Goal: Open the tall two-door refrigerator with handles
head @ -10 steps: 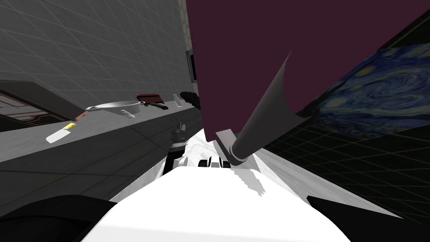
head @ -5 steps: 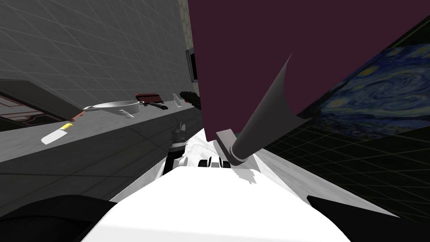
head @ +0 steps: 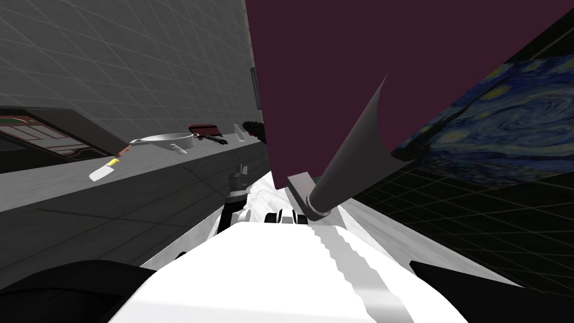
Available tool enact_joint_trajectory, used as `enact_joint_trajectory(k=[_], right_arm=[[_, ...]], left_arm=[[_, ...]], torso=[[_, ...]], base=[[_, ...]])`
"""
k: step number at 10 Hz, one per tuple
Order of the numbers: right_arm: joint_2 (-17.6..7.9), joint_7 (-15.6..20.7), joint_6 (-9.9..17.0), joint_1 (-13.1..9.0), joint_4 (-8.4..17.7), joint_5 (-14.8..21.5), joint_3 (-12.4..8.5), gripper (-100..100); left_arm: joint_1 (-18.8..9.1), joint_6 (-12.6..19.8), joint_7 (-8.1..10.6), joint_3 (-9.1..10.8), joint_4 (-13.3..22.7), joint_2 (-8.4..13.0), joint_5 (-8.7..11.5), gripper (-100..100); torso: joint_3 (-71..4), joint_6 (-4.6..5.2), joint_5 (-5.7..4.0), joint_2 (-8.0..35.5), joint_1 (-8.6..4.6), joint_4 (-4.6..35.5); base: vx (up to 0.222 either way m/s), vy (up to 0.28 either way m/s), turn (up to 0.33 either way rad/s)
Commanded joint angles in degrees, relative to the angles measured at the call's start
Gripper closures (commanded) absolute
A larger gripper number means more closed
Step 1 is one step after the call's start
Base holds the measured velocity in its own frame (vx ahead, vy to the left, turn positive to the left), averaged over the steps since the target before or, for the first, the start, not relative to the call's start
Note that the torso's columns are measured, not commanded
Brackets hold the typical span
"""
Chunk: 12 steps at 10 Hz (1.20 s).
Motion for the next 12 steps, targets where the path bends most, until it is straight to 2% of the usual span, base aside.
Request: enact_joint_trajectory(k=[1, 6, 7, 12], right_arm=[[0.0, 0.2, -0.5, -1.4, 0.2, -1.1, -1.8, 100], [0.0, 0.2, -0.5, -1.4, 0.2, -1.1, -1.8, 100], [0.9, 0.9, -0.7, -1.4, -0.1, -1.1, -1.6, 100], [1.0, 1.0, -0.8, -1.7, -0.2, -1.4, -2.0, 100]], left_arm=[[0.0, 0.0, 0.00, 0.00, 0.0, 0.0, 0.0, 0], [0.0, 0.0, 0.00, -0.01, 0.0, 0.0, 0.0, 0], [0.0, 0.0, 0.00, 0.00, 0.0, 0.0, 0.0, 0], [0.0, 0.0, 0.00, 0.00, 0.0, 0.0, 0.0, 0]], torso=[[-0.2, -0.01, 0.01, -0.1, 0.07, 0.0], [-0.2, -0.05, 0.08, 0.0, 0.10, -0.1], [-0.2, -0.05, 0.19, 0.0, 0.09, -0.2], [0.0, -0.07, 0.16, 0.0, 0.41, -0.1]], base=[[0.008, 0.003, -0.011], [0.004, 0.008, 0.000], [-0.081, -0.042, 0.121], [-0.049, -0.034, 0.027]])
